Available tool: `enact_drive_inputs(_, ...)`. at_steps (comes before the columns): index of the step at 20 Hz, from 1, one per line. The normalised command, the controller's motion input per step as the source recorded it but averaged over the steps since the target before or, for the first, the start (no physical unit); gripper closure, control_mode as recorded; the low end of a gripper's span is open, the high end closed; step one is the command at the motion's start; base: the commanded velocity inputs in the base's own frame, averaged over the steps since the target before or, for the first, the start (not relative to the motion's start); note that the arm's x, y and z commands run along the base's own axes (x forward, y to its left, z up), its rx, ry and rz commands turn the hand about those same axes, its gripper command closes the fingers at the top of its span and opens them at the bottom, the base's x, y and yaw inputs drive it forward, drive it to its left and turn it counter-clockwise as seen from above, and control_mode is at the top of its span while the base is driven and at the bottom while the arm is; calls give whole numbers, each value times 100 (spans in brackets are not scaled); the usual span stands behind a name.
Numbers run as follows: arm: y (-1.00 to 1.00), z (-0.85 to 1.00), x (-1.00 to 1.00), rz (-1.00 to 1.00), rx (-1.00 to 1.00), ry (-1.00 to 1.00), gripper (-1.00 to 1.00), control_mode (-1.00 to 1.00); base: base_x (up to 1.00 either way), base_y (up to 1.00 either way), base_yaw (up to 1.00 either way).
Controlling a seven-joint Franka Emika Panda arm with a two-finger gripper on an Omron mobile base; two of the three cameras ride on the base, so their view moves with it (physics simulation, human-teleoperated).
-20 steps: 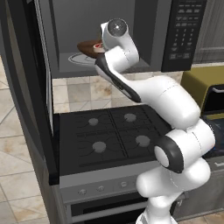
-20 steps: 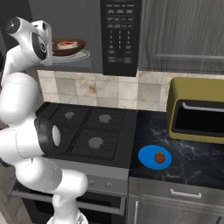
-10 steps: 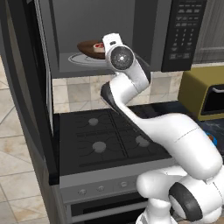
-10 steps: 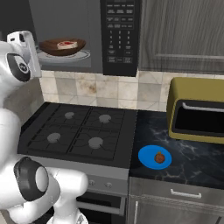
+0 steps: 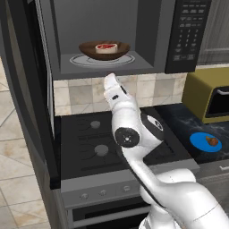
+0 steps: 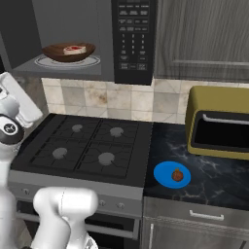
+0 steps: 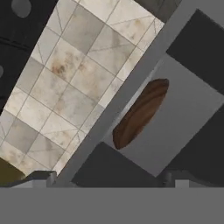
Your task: Remove the pear from the bowl and place it on the small plate. Then place the bowl with only the steak in the microwave, close the door, and press the start button to microwave the steak.
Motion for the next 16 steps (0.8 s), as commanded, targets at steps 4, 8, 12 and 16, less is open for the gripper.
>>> enact_drive_inputs(4, 12, -11, -100, 0, -28, -22, -100, -100, 0, 0, 0)
enact_drive_inputs(8, 27, -1, -100, -3, -19, -15, -100, -100, 0, 0, 0)
enact_drive_inputs(12, 44, -1, -100, -11, -13, -10, -100, -100, 0, 0, 0)
enact_drive_inputs(16, 7, -38, -95, -12, -6, -10, -100, -100, 0, 0, 0)
